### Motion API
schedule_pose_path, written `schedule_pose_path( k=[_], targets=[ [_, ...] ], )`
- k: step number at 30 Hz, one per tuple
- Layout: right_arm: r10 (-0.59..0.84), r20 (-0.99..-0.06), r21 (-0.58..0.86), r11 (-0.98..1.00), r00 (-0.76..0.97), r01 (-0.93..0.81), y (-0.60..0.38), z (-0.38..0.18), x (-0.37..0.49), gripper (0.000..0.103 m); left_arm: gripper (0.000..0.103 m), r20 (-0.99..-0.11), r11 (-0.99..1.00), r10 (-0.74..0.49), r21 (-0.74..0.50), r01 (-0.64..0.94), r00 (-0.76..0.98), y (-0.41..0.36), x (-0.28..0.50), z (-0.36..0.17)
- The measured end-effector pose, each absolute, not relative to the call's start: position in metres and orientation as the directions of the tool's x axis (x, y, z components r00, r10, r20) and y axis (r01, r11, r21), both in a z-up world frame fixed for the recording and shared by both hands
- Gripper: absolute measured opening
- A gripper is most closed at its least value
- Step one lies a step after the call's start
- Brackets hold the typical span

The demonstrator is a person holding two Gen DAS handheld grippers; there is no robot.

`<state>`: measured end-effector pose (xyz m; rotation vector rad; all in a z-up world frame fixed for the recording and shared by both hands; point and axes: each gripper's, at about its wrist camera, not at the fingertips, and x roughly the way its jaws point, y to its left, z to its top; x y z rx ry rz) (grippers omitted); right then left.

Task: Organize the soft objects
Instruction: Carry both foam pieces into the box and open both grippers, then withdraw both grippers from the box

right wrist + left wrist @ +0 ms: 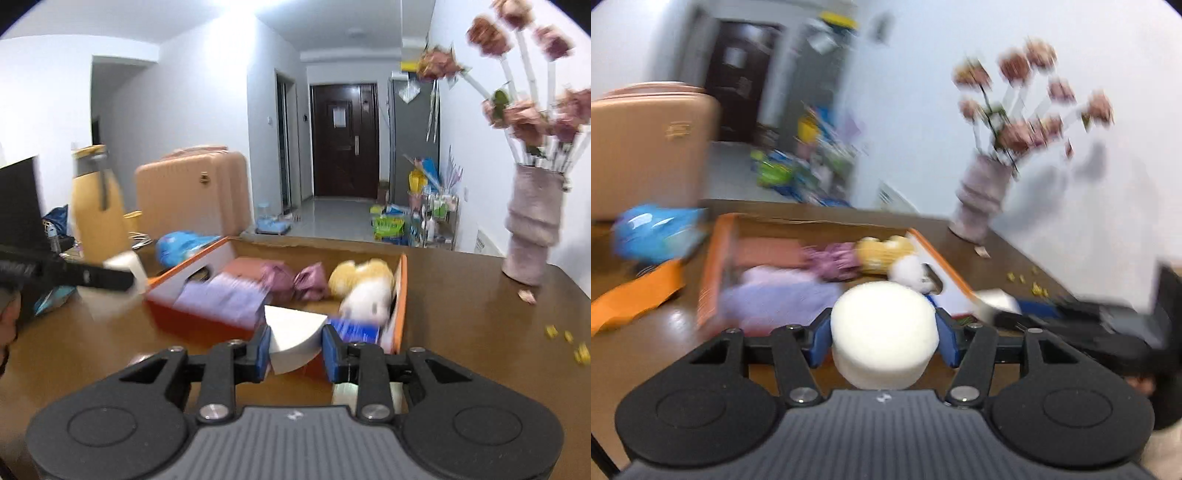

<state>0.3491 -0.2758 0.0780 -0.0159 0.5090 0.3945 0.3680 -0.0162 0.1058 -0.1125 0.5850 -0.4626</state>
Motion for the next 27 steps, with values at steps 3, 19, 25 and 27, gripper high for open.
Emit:
schedule_pose_path(
  k=[3,19,25,27],
  targets=[
    [0.344,-0.552,0.082,0.929,0.759,-0.361,-0.262,0.080,0.435,0.029,0.058,-0.590,0.904,-0.393,-0.108,0.414,0.705,-0.062,0.446,0.095],
    [0.272,-0.701,0.141,0.959,0.660,-0.246,-0.237,0.045,0.558,0.056,0.092,-0.615,0.925,-0.363,-0.149,0.349,0.700,-0.050,0.521,0.056],
    [0.229,-0.643,0.089,0.970,0.731,-0.226,-0.264,0.093,0.522,0.059,0.092,-0.545,0.942,-0.328,-0.134,0.306,0.771,-0.026,0.496,0.100],
    [0.208,-0.627,0.062,0.974,0.750,-0.219,-0.273,0.109,0.505,0.060,0.092,-0.521,0.948,-0.311,-0.120,0.293,0.795,-0.015,0.479,0.117]
  ],
)
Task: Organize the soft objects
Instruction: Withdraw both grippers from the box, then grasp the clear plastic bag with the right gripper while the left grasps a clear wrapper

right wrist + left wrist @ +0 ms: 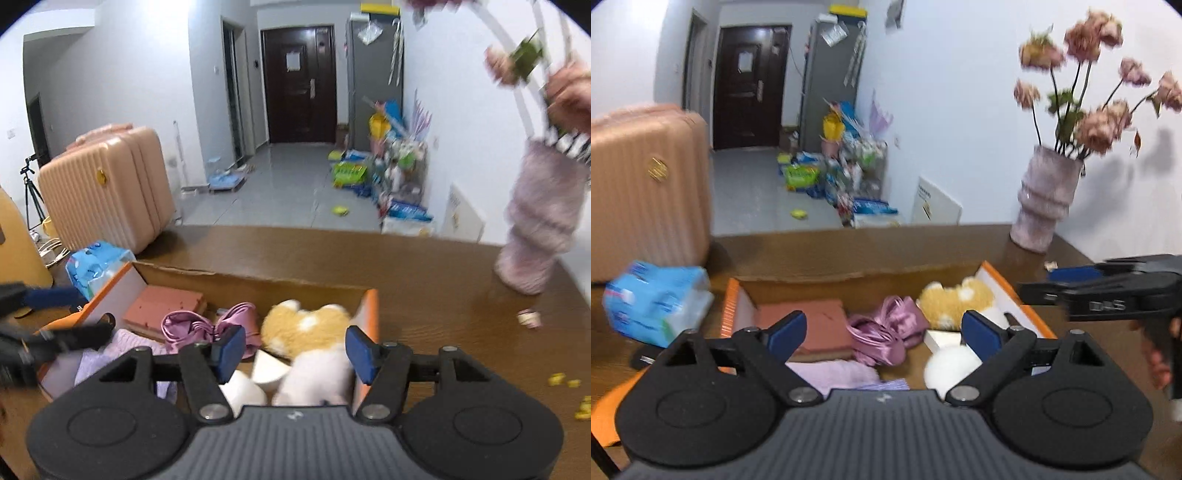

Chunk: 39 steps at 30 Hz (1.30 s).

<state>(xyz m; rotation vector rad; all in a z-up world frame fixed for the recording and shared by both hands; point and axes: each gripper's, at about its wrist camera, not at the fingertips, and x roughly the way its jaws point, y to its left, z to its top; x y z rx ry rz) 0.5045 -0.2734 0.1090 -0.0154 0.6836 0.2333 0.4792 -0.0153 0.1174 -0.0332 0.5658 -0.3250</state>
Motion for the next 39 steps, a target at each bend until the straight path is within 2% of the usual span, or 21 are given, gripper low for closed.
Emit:
schedule_pose_path(
  k=[4,7,14,17,23,25,28,32,33,34,37,39],
  targets=[
    [0.179,-0.590,0.014,0.977,0.788,-0.211,-0.290,0.134,0.460,0.067,0.092,-0.478,0.959,-0.274,-0.073,0.273,0.834,0.000,0.438,0.141],
    [0.175,-0.556,-0.009,0.976,0.813,-0.216,-0.301,0.145,0.421,0.068,0.092,-0.438,0.972,-0.221,-0.023,0.235,0.871,0.007,0.400,0.149],
    [0.261,-0.449,0.016,0.959,0.855,-0.284,-0.302,0.124,0.301,0.071,0.098,-0.308,0.978,-0.206,-0.023,0.209,0.929,0.027,0.274,0.128],
    [0.265,-0.413,0.015,0.959,0.872,-0.284,-0.296,0.104,0.250,0.071,0.098,-0.314,0.980,-0.201,-0.056,0.193,0.928,0.034,0.226,0.104],
    [0.297,-0.395,0.085,0.954,0.870,-0.287,-0.294,0.065,0.169,0.073,0.099,-0.407,0.981,-0.196,-0.094,0.173,0.892,0.039,0.160,0.053],
    [0.303,-0.416,0.120,0.953,0.858,-0.279,-0.295,0.054,0.161,0.073,0.099,-0.432,0.981,-0.193,-0.098,0.166,0.881,0.040,0.156,0.047],
    [0.285,-0.443,0.098,0.958,0.850,-0.270,-0.293,0.045,0.159,0.073,0.099,-0.428,0.986,-0.167,-0.081,0.146,0.888,0.040,0.162,0.047],
    [0.253,-0.436,0.100,0.967,0.864,-0.233,-0.295,0.041,0.163,0.073,0.098,-0.420,0.989,-0.146,-0.083,0.123,0.896,0.041,0.176,0.045],
    [0.255,-0.434,0.108,0.967,0.864,-0.231,-0.296,0.040,0.166,0.073,0.094,-0.423,0.989,-0.147,-0.085,0.122,0.894,0.042,0.183,0.044],
    [0.251,-0.436,0.111,0.968,0.864,-0.225,-0.297,0.038,0.171,0.072,0.084,-0.431,0.989,-0.146,-0.082,0.122,0.890,0.042,0.191,0.042],
    [0.226,-0.456,0.100,0.974,0.861,-0.202,-0.297,0.034,0.190,0.072,0.065,-0.471,0.989,-0.148,-0.050,0.141,0.870,0.043,0.226,0.035],
    [0.218,-0.463,0.094,0.976,0.859,-0.197,-0.296,0.033,0.206,0.072,0.058,-0.485,0.987,-0.145,-0.014,0.158,0.863,0.042,0.255,0.030]
  ],
)
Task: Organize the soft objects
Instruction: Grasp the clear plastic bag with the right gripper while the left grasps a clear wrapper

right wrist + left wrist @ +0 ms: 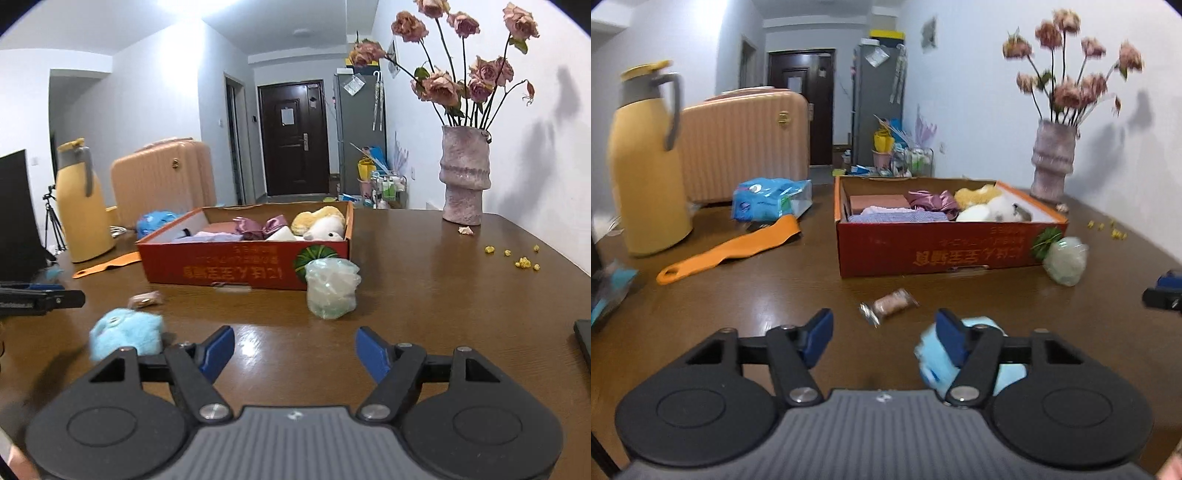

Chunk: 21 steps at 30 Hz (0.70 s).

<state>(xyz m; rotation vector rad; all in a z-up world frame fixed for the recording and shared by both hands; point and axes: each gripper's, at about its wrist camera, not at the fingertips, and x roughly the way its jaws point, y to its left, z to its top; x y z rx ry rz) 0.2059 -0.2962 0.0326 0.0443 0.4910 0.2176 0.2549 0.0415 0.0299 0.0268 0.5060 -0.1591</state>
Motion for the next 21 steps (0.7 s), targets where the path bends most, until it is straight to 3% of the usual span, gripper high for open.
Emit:
schedule_pose_path(
  k=[8,9,12,13,14,21],
  targets=[
    [0.154,-0.489,0.056,0.988,0.859,-0.145,-0.297,0.023,0.298,0.065,0.055,-0.581,0.953,-0.211,0.058,0.299,0.786,0.029,0.342,0.001],
    [0.143,-0.494,0.053,0.989,0.858,-0.135,-0.297,0.020,0.309,0.065,0.051,-0.591,0.948,-0.226,0.051,0.316,0.774,0.028,0.347,-0.003],
    [0.138,-0.510,0.051,0.990,0.849,-0.130,-0.295,0.013,0.336,0.058,0.020,-0.615,0.936,-0.261,0.029,0.352,0.744,0.028,0.353,-0.012],
    [0.138,-0.528,0.048,0.990,0.838,-0.133,-0.293,0.009,0.345,0.048,0.017,-0.606,0.934,-0.275,0.016,0.357,0.746,0.028,0.353,-0.013],
    [0.143,-0.539,0.046,0.989,0.830,-0.140,-0.291,0.006,0.351,0.040,0.017,-0.600,0.935,-0.279,0.010,0.356,0.749,0.029,0.352,-0.014],
    [0.137,-0.565,0.051,0.990,0.814,-0.131,-0.290,-0.010,0.361,0.028,0.016,-0.594,0.938,-0.302,-0.046,0.344,0.745,0.037,0.353,-0.013]
  ],
)
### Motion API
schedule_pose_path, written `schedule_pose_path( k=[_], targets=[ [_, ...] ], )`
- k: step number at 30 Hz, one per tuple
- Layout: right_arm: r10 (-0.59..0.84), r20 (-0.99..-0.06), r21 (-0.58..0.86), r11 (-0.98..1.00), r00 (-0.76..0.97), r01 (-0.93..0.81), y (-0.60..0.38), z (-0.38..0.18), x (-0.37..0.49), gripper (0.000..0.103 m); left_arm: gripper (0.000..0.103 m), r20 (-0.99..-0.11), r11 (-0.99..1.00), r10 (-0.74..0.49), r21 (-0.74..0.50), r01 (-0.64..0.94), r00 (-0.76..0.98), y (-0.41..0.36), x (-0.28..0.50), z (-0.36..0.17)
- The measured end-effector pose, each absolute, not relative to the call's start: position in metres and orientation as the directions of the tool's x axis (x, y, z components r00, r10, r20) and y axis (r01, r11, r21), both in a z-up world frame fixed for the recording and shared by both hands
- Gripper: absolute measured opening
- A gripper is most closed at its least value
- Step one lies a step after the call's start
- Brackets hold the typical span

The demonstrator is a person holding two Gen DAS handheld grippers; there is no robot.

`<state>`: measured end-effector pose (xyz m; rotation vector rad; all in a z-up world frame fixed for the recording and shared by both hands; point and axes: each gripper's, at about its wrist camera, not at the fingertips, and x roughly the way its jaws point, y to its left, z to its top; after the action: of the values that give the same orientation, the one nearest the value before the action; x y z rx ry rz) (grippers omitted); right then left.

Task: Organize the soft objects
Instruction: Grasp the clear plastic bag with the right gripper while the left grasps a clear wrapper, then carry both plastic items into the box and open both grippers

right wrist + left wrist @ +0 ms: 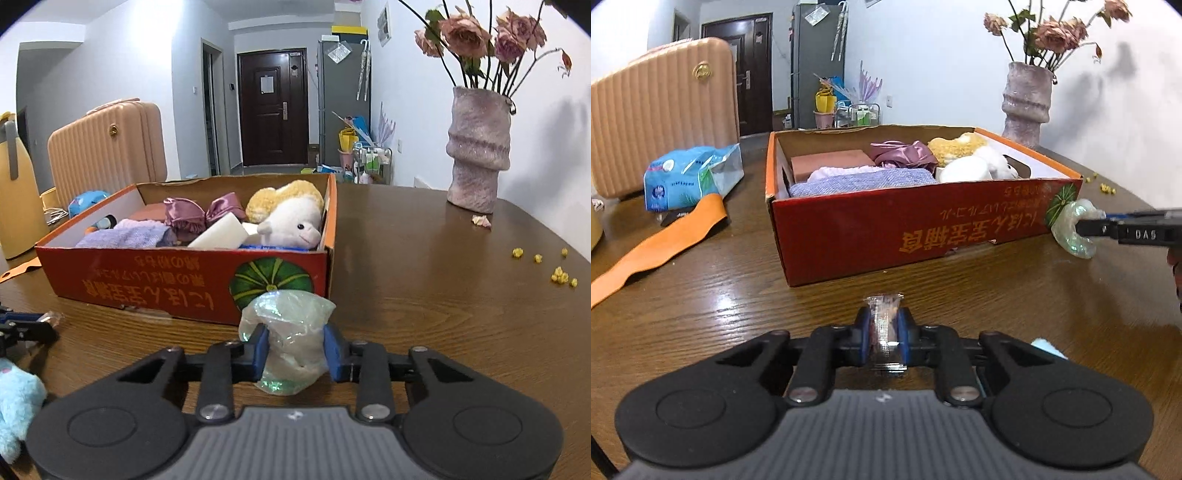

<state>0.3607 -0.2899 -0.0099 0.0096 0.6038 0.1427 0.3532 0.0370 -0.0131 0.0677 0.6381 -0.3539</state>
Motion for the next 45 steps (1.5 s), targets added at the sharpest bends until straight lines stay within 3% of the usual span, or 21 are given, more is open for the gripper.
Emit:
schedule_pose_path(
  k=[4,19,25,30,35,42,44,45],
  targets=[
    [0.146,-0.568,0.048,0.988,0.810,-0.144,-0.287,-0.007,0.354,0.022,0.016,-0.572,0.942,-0.296,-0.042,0.333,0.765,0.037,0.347,-0.004],
    [0.262,-0.463,0.109,0.965,0.847,-0.238,-0.278,0.037,0.254,0.021,0.016,-0.420,0.928,-0.364,-0.091,0.360,0.831,0.029,0.269,0.058],
    [0.315,-0.416,0.117,0.949,0.853,-0.293,-0.279,0.062,0.268,0.021,0.016,-0.412,0.915,-0.393,-0.087,0.394,0.822,0.011,0.302,0.073],
    [0.419,-0.389,0.176,0.908,0.820,-0.380,-0.272,0.089,0.345,0.021,0.016,-0.477,0.892,-0.432,-0.098,0.442,0.765,-0.016,0.378,0.081],
    [0.418,-0.501,0.177,0.907,0.758,-0.383,-0.244,0.083,0.456,0.021,0.016,-0.573,0.878,-0.445,-0.126,0.463,0.688,-0.042,0.450,0.063],
    [0.370,-0.682,0.113,0.906,0.631,-0.409,-0.193,0.028,0.557,0.024,0.017,-0.653,0.896,-0.389,-0.105,0.431,0.650,-0.055,0.497,0.025],
    [0.350,-0.725,0.105,0.907,0.593,-0.407,-0.186,0.023,0.566,0.027,0.019,-0.651,0.896,-0.396,-0.119,0.427,0.648,-0.050,0.501,0.022],
    [0.343,-0.740,0.100,0.907,0.578,-0.410,-0.184,0.023,0.570,0.029,0.025,-0.649,0.893,-0.403,-0.125,0.432,0.645,-0.048,0.502,0.021]
  ],
)
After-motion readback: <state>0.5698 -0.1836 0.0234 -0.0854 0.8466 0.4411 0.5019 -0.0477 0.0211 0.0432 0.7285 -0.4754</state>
